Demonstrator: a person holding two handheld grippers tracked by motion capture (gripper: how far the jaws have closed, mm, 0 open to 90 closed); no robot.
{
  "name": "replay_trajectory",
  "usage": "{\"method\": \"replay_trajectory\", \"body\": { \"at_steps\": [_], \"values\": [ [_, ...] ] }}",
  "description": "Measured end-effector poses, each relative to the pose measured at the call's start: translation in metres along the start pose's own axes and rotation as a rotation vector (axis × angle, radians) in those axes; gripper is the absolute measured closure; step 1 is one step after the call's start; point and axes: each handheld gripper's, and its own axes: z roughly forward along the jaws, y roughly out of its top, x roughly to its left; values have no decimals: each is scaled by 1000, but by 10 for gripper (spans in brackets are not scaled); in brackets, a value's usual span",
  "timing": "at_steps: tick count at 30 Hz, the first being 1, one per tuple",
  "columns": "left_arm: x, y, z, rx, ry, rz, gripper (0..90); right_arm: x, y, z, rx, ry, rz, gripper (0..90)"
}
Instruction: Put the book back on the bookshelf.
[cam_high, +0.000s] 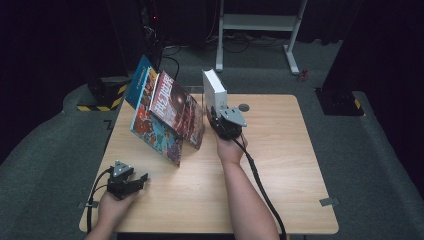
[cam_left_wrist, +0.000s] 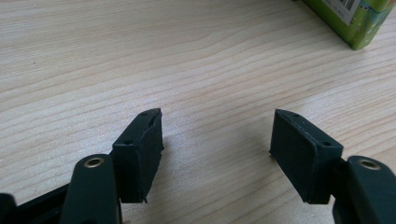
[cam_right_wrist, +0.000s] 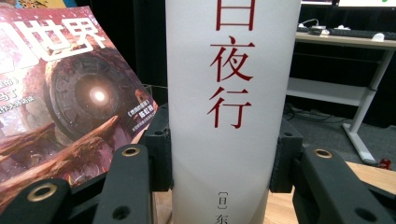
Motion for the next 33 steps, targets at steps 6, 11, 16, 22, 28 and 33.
{"method": "replay_trajectory", "body": {
  "at_steps": [6, 11, 16, 22, 28, 33],
  "values": [
    [0, 0, 0, 0, 2, 1, 347, 1, -4, 6, 4, -10, -7, 547],
    [-1, 0, 0, -1, 3, 1, 347, -2, -6, 10, 0, -25, 15, 547],
    [-1, 0, 0, -1, 3, 1, 348, -2, -9, 13, -3, -34, 18, 547],
    [-1, 0, 0, -1, 2, 2, 347, 0, -13, 20, 10, -40, 21, 547],
    [0, 0, 0, -1, 0, 3, 347, 2, -19, 25, 17, -38, 22, 547],
    [0, -1, -1, -2, -4, 3, 345, 4, -27, 27, 33, -20, 8, 546]
  ]
}}
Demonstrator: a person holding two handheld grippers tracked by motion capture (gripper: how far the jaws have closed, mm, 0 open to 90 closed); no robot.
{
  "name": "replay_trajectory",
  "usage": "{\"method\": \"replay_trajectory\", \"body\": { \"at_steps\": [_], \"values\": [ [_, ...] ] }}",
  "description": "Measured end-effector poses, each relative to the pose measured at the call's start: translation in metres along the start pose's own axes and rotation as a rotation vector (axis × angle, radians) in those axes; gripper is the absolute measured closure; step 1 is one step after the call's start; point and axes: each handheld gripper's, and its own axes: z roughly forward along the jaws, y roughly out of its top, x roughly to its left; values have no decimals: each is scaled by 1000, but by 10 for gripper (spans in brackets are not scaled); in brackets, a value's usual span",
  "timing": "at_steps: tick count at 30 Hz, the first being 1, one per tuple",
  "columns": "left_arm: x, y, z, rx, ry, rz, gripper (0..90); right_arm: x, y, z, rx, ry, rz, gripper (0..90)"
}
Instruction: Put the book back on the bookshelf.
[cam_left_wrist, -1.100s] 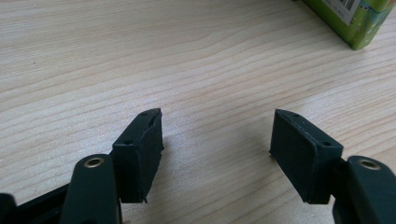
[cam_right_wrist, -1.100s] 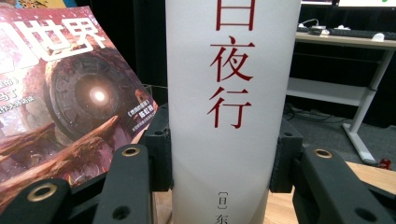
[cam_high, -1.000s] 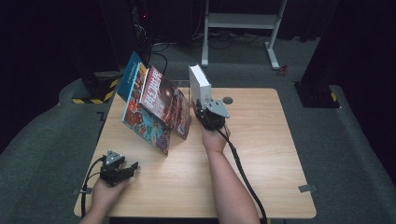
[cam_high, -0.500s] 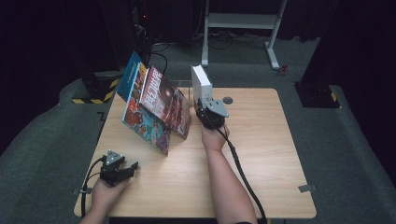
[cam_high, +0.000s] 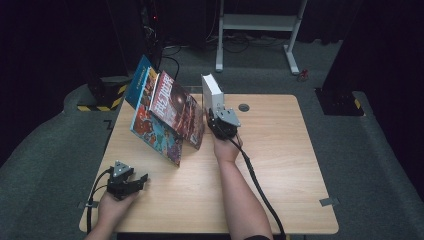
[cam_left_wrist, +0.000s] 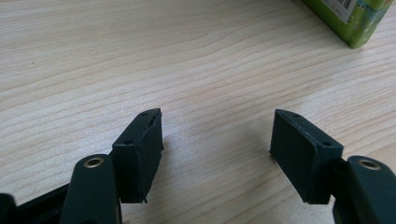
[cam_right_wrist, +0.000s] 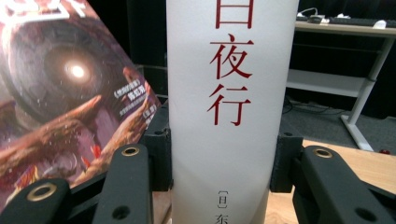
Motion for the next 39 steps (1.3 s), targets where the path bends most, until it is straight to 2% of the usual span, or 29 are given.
{"method": "replay_trajectory", "body": {
  "at_steps": [5, 8, 13, 19, 28, 36, 39],
  "values": [
    [0, 0, 0, 1, -1, -1, 345, -4, -5, -3, -8, 3, 38, 543],
    [-1, 0, 0, 0, -3, -4, 345, -4, -7, -7, 7, 9, 33, 540],
    [-1, -1, 0, 0, -3, 2, 344, -7, -7, -12, 48, 6, 65, 537],
    [-1, 0, 0, 0, -6, 1, 345, -8, -6, -18, 107, 20, 47, 534],
    [-1, 0, 0, 3, -7, 7, 347, -13, -3, -25, 182, 49, 50, 522],
    [-1, 0, 0, 2, -9, 4, 347, -17, -1, -28, 192, 65, 65, 501],
    [0, 0, 0, 1, -10, 3, 347, -18, 7, -35, 155, 81, 71, 488]
  ]
}}
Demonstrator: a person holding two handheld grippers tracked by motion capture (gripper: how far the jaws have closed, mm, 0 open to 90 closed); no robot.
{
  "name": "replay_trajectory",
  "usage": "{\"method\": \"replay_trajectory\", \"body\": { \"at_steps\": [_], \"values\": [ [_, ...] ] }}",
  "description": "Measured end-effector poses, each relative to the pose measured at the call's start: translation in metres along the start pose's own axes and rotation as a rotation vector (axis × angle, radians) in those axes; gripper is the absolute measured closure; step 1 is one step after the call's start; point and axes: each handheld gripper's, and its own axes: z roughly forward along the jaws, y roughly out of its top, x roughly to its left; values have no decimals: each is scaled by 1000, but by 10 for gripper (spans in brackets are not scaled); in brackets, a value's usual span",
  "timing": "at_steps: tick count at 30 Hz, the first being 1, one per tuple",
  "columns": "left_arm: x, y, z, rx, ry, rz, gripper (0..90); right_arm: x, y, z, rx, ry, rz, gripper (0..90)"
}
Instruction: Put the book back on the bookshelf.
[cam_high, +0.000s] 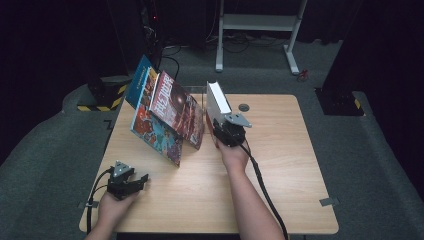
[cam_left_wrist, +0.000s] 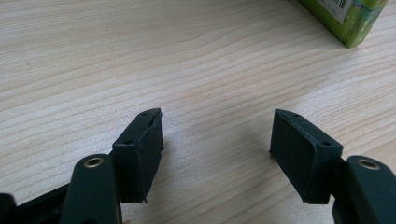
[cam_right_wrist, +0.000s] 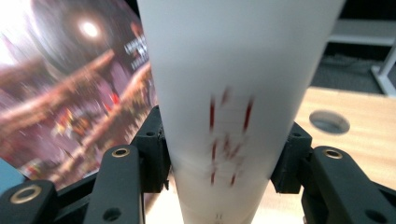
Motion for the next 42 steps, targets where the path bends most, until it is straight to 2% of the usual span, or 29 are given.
{"method": "replay_trajectory", "body": {
  "at_steps": [4, 7, 10, 13, 17, 21, 26, 35, 42],
  "values": [
    [0, 0, 0, 0, 0, 0, 348, 1, 12, -10, -29, 10, -21, 450],
    [0, 0, 0, 0, 1, 1, 348, 0, 22, -16, -44, 24, -1, 434],
    [-1, 0, 0, 1, 1, 2, 347, -1, 26, -18, -61, 23, -1, 439],
    [-1, 0, 0, 1, 1, 1, 347, 0, 28, -17, -70, 18, -4, 504],
    [0, 0, 0, 0, 1, 1, 347, 3, 27, -16, -88, -12, -30, 536],
    [0, 0, 0, 0, -1, 0, 347, 3, 27, -14, -99, -8, -45, 543],
    [0, 0, 0, 0, -1, 0, 348, 0, 27, -12, -118, -15, -22, 548],
    [0, 0, 0, 1, 2, 1, 348, 3, 29, -5, -146, -29, -28, 550],
    [0, 0, 0, 0, 0, -1, 348, 9, 39, -4, -173, -35, -39, 549]
  ]
}}
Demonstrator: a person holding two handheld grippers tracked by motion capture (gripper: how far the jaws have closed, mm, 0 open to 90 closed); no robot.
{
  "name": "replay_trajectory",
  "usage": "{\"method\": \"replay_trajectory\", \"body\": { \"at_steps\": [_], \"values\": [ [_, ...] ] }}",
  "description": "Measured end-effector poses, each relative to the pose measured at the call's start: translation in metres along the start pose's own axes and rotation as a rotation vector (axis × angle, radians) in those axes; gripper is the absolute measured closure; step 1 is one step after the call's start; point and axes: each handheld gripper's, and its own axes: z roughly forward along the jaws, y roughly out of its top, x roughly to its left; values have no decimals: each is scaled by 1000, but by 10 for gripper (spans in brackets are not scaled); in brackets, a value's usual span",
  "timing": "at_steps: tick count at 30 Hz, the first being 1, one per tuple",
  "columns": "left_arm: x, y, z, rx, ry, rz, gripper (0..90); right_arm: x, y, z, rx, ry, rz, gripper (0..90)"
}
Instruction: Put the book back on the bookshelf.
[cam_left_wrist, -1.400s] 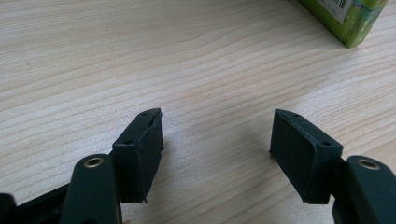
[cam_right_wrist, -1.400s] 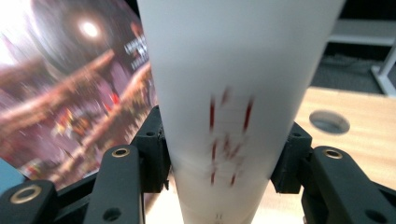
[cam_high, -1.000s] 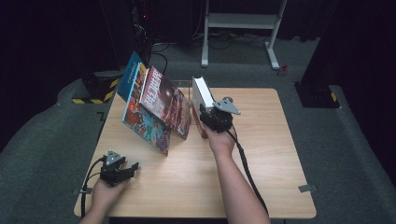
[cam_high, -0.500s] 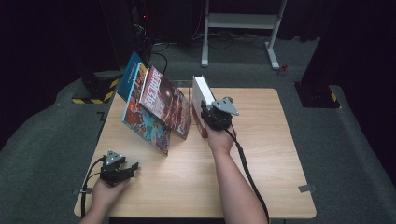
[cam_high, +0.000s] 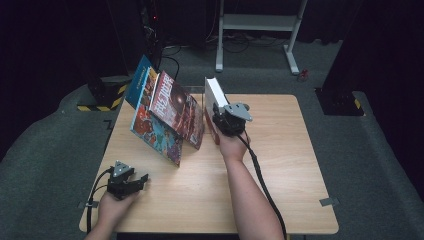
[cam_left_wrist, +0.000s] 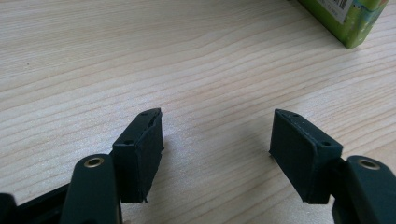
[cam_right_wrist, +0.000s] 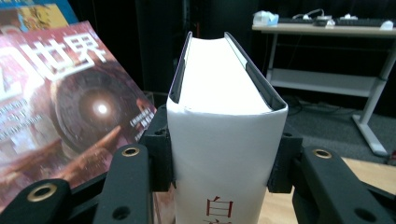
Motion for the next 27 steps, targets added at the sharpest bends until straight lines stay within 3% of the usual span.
{"method": "replay_trajectory", "body": {
  "at_steps": [5, 12, 27],
  "values": [
    [0, 0, 0, 1, 2, 3, 347, 5, 10, 6, -16, -25, -30, 549],
    [0, 0, 0, -1, 1, 0, 346, 5, 17, 20, -12, -47, -26, 548],
    [-1, 0, 0, -1, -2, 0, 346, 5, 12, 46, 1, -67, -13, 548]
  ]
}}
